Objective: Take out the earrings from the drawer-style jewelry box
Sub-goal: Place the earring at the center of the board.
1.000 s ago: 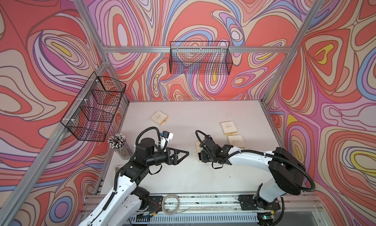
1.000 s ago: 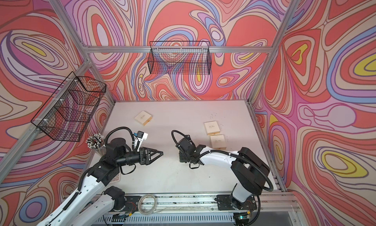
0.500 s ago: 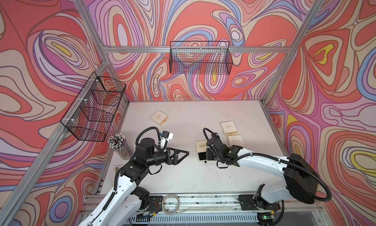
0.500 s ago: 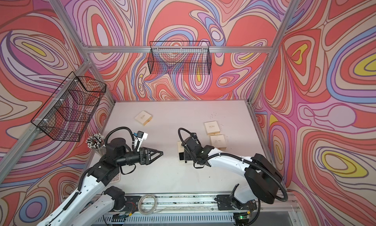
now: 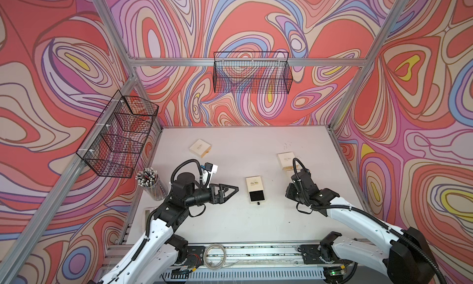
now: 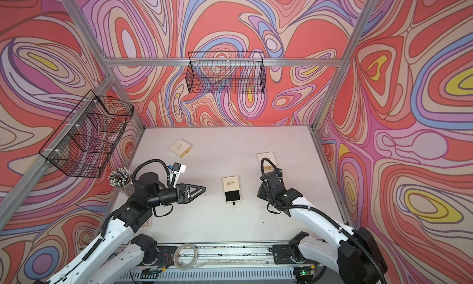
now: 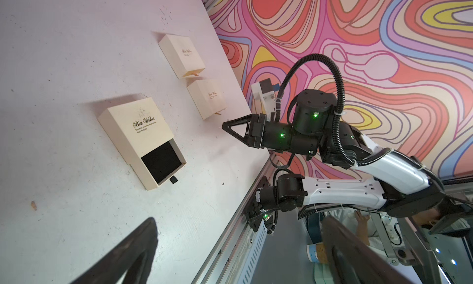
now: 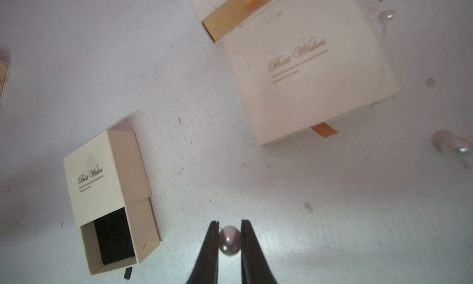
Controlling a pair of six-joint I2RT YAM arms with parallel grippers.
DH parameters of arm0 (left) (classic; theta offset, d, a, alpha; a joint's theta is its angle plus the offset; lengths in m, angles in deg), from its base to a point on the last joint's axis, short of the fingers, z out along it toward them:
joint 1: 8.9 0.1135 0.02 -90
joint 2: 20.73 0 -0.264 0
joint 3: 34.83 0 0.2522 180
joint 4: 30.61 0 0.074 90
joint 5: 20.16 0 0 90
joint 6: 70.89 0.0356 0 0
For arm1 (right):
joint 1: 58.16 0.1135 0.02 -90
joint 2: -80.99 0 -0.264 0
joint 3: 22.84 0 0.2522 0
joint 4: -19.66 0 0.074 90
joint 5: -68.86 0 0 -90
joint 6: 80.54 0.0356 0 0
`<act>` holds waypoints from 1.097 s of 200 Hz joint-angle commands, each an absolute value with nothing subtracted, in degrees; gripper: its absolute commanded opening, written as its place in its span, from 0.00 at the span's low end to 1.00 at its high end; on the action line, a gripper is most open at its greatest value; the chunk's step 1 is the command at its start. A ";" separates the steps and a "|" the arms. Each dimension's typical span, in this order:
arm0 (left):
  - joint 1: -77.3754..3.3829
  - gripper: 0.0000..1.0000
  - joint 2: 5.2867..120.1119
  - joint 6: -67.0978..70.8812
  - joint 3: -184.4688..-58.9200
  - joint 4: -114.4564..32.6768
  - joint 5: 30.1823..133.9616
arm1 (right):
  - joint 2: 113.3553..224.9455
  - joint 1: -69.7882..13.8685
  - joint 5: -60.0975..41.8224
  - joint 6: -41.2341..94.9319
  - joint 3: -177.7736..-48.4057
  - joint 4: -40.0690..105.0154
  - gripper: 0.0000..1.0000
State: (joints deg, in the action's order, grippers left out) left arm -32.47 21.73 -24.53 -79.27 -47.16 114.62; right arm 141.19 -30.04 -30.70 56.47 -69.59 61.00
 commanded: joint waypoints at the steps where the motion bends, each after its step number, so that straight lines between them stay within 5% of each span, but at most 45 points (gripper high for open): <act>1: -32.71 1.00 21.81 -28.03 -76.67 -41.48 114.77 | 138.74 -33.72 -31.08 57.68 -68.27 64.92 0.02; 219: -32.98 1.00 18.20 -26.24 -76.68 -44.37 113.96 | 137.54 -60.18 -36.13 56.99 -64.06 65.73 0.01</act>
